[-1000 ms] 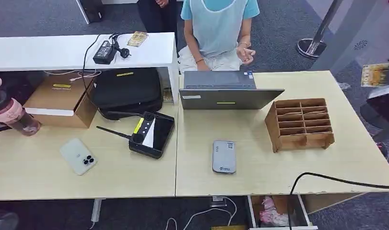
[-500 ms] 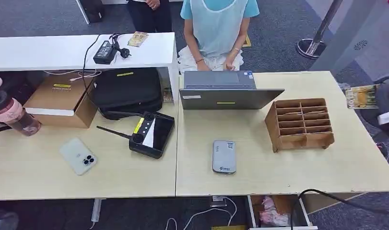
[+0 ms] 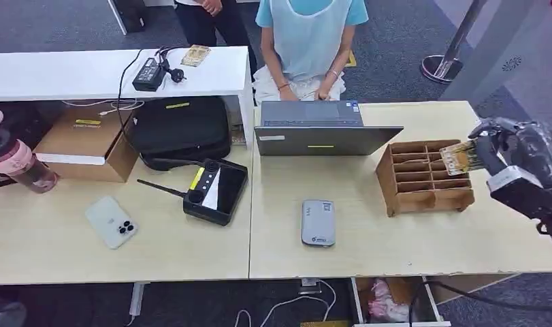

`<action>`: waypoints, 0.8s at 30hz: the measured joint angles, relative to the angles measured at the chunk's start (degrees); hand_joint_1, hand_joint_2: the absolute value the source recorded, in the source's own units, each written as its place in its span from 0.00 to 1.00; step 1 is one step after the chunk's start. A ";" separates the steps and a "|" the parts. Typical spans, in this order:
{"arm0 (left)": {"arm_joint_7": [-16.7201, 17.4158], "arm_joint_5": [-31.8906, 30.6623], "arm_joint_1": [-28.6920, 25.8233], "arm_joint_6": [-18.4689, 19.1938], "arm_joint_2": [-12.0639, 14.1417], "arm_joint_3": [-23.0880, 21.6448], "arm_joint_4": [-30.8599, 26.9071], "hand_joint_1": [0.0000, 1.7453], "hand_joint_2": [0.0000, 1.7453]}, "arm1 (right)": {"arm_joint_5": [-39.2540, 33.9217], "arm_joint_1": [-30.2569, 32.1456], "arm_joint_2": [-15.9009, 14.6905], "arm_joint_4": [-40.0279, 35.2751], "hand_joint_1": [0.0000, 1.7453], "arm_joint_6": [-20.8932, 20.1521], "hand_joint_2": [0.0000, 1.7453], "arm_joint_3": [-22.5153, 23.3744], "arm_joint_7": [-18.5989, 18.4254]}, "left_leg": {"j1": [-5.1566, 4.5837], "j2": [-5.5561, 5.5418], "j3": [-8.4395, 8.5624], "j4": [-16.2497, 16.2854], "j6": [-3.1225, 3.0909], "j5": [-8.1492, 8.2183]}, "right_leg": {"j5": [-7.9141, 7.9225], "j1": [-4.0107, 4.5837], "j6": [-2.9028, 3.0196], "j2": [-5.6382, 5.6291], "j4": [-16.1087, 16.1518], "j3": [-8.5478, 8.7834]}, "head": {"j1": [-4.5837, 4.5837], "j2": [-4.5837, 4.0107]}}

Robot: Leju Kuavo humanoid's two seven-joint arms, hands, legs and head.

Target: Pass the card to the sensor for recognition and then transmit it.

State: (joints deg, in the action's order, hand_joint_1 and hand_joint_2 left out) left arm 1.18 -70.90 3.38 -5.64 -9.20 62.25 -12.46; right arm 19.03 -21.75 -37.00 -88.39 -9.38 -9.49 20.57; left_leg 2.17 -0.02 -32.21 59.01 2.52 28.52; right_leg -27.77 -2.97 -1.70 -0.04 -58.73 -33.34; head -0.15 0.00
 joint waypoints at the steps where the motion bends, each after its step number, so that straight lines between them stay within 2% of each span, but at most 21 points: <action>1: 0.00 0.13 -0.02 -0.15 -0.02 0.00 0.00 0.00 0.00 | -0.67 -0.46 0.20 0.74 1.00 0.08 1.00 -1.51 0.00 | 0.00 0.00 0.00 0.00 0.00 0.00 | 0.00 0.00 0.00 0.00 0.00 0.00 | 0.00 0.00; 5: 0.00 0.17 -0.01 -0.37 -0.11 0.04 0.00 0.00 0.00 | -2.25 -1.18 1.86 3.37 1.00 1.58 1.00 -6.82 -0.09 | 0.01 -0.01 0.00 0.00 0.01 -0.01 | 0.00 0.01 0.00 0.00 -0.01 0.00 | -0.02 0.00; 10: -0.33 0.15 -0.03 -0.35 -0.31 0.04 0.00 0.00 0.00 | -2.64 -0.92 4.99 5.99 1.00 3.96 1.00 -10.79 -0.55 | 0.01 -0.02 0.00 0.00 0.01 0.00 | 0.00 0.00 0.00 0.02 -0.01 -0.01 | -0.02 0.00; 16: -0.68 -0.29 -0.03 0.02 -0.37 0.04 0.00 0.00 0.00 | -1.61 1.50 8.50 7.04 1.00 6.23 1.00 -12.28 -1.95 | 0.01 -0.02 -0.01 -0.01 0.01 0.00 | -0.01 0.00 0.00 0.02 -0.01 -0.01 | 0.00 0.00; 24: -0.68 -0.70 -0.03 0.37 -0.37 0.04 0.00 0.00 0.00 | -1.48 3.46 10.36 7.08 1.00 6.27 1.00 -12.34 -2.43 | 0.00 -0.01 0.01 0.00 0.01 0.00 | 0.00 0.00 0.00 0.00 -0.01 -0.01 | -0.02 0.00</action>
State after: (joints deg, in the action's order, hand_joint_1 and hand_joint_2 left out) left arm 0.50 -71.60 3.35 -5.27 -9.57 62.29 -12.46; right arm 17.55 -18.29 -26.64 -81.31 -3.10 -21.84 18.14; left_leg 2.17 -0.03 -32.20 59.00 2.53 28.52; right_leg -27.77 -2.97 -1.70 -0.03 -58.73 -33.36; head -0.17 0.00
